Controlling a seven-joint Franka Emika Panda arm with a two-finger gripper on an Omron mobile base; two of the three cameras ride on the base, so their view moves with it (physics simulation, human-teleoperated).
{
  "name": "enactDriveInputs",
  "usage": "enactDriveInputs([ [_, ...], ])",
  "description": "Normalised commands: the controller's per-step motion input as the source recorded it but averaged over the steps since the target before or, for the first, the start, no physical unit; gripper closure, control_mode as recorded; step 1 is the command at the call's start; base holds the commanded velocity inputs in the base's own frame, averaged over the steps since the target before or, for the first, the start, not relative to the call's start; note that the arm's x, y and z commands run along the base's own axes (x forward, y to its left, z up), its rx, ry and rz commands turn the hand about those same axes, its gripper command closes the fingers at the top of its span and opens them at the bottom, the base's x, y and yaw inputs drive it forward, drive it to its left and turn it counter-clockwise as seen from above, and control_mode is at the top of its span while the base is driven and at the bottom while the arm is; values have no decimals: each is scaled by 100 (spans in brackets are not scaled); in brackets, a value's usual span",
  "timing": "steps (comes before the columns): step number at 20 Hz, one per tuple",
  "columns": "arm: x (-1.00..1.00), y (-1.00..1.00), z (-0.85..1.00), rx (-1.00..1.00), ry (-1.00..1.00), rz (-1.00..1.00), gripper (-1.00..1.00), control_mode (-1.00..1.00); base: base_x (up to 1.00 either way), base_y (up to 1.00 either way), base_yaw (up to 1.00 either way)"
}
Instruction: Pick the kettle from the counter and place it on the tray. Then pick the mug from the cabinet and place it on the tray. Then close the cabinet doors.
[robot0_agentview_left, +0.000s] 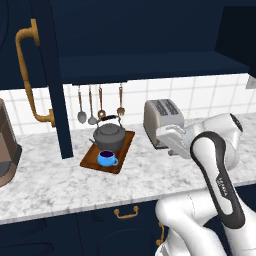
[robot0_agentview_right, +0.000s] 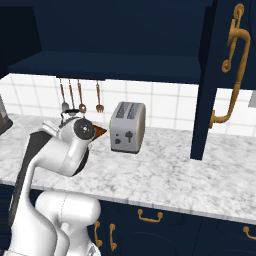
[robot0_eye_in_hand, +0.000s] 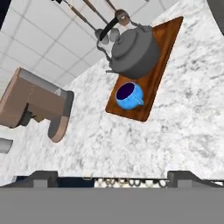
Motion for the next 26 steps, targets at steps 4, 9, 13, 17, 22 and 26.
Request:
enactDriveInputs([
  [4, -49, -64, 17, 17, 0, -7, -100, -100, 0, 0, 0],
  [9, -37, -51, 0, 15, -10, -5, -100, -100, 0, 0, 0],
  [13, -15, -42, -1, 23, -18, -2, -100, -100, 0, 0, 0],
  [17, -6, -31, -3, 22, -26, 0, -100, -100, 0, 0, 0],
  [22, 0, -47, 0, 14, -10, 0, -100, -100, 0, 0, 0],
  [26, 0, -50, 0, 7, -3, 0, -100, -100, 0, 0, 0],
])
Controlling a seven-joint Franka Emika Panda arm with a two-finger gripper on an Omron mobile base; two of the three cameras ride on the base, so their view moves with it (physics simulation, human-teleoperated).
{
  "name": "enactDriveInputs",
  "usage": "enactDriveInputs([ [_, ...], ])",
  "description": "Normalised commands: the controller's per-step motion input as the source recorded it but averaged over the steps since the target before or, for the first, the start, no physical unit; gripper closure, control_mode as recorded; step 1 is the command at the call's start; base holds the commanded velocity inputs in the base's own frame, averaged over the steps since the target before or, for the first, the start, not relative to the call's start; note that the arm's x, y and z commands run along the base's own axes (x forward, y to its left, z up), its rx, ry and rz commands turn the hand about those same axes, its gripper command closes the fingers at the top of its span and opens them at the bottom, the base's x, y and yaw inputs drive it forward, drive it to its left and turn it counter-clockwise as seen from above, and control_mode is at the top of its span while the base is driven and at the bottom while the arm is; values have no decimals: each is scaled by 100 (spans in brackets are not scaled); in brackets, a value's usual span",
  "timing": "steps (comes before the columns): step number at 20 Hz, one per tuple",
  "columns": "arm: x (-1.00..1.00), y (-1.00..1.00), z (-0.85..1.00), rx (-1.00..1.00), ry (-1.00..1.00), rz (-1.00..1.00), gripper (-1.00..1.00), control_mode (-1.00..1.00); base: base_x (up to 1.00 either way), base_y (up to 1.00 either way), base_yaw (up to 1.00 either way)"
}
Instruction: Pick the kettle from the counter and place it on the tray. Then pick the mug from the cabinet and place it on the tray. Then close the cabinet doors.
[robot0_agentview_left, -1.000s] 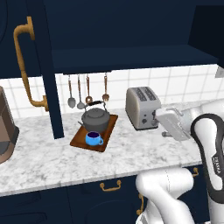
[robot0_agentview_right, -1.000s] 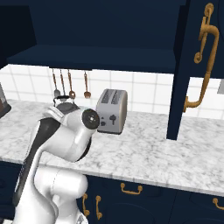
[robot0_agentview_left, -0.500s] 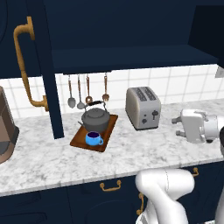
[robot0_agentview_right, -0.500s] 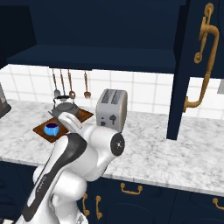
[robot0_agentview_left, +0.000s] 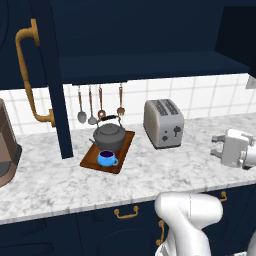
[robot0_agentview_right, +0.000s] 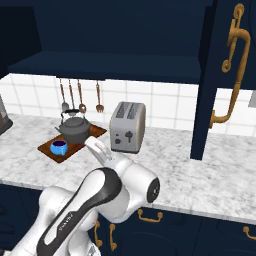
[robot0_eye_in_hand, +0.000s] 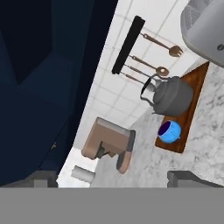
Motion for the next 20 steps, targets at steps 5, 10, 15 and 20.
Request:
enactDriveInputs([
  [5, -1, -75, 10, 16, -13, 0, -100, -100, 0, 0, 0],
  [10, -2, -53, 5, 7, -15, 0, -100, -100, 0, 0, 0],
  [15, -1, -56, 0, 7, -10, 0, 100, -100, 0, 0, 0],
  [20, 0, -51, 1, 8, 0, 0, 100, -100, 0, 0, 0],
])
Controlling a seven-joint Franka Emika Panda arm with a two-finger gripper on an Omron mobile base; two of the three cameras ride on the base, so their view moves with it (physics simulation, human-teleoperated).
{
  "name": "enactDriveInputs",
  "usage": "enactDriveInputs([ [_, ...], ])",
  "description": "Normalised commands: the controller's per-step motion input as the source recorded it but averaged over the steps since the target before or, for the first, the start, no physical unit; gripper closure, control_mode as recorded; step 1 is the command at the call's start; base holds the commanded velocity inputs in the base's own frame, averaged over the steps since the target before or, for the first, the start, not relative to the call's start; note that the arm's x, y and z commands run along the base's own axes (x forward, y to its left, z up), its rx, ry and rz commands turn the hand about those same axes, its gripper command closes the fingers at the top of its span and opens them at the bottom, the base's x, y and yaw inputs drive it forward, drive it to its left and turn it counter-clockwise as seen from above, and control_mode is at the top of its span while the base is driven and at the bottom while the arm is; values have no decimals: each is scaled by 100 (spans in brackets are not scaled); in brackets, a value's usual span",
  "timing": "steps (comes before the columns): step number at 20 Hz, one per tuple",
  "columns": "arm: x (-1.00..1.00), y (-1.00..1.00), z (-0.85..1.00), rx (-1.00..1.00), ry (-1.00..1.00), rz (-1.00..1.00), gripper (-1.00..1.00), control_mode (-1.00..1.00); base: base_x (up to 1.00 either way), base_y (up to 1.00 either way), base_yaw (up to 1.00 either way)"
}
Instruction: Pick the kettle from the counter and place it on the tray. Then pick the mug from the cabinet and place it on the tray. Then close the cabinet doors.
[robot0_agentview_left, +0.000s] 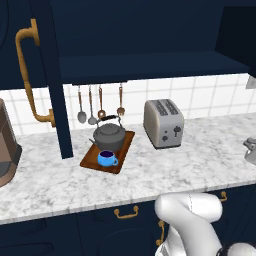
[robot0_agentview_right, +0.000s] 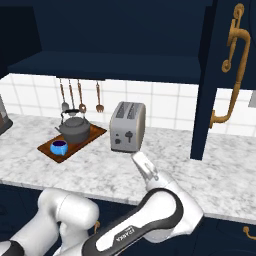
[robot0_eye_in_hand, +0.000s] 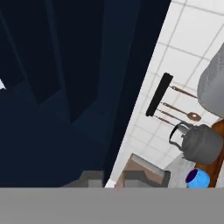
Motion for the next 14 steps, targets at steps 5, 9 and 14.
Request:
enactDriveInputs([
  [5, 1, -39, 5, 31, -1, 0, 100, -100, 0, 0, 0],
  [9, 0, -48, 33, 35, -2, 0, 100, -100, 0, 0, 0],
  [14, 3, -42, 32, 10, 0, 0, 100, -100, 0, 0, 0],
])
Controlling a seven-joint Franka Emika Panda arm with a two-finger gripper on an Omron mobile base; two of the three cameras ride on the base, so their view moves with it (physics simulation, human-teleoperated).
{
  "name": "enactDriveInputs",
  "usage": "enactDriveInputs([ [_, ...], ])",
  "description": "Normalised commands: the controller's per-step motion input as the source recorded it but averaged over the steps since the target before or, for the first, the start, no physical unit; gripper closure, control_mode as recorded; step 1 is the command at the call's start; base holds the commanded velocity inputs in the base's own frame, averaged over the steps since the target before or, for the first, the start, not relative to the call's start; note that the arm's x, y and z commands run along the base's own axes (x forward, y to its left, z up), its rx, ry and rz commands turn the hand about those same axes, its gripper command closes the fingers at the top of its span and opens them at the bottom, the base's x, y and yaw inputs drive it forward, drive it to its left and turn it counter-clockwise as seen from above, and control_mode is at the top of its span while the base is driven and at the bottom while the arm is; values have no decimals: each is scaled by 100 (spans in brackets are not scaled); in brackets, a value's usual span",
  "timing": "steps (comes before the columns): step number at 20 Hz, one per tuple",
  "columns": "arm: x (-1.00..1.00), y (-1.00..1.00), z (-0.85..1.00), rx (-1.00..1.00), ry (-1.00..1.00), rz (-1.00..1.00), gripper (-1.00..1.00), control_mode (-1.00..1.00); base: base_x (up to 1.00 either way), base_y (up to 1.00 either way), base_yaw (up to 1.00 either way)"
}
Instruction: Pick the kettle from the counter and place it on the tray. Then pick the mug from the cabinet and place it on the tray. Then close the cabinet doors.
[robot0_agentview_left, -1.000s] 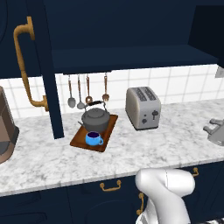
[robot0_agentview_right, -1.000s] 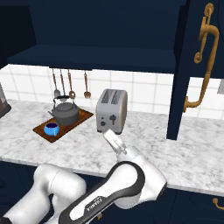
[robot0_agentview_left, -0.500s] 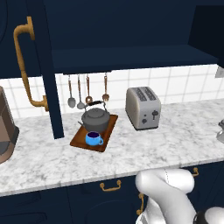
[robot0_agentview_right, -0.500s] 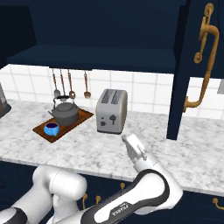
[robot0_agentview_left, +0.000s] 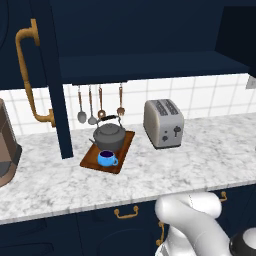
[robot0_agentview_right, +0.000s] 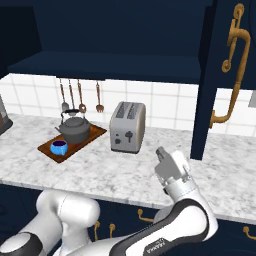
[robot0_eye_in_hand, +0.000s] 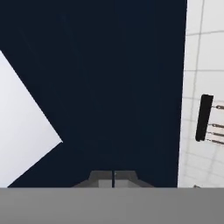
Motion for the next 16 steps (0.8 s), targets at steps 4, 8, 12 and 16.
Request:
enactDriveInputs([
  [4, 19, -49, 6, 10, 0, 0, 100, -100, 0, 0, 0],
  [8, 16, -65, 7, 17, 0, 0, 100, -100, 0, 0, 0],
  [12, 18, -62, 22, 20, 0, 0, 100, -100, 0, 0, 0],
  [16, 22, -59, 23, 20, 0, 0, 100, -100, 0, 0, 0],
])
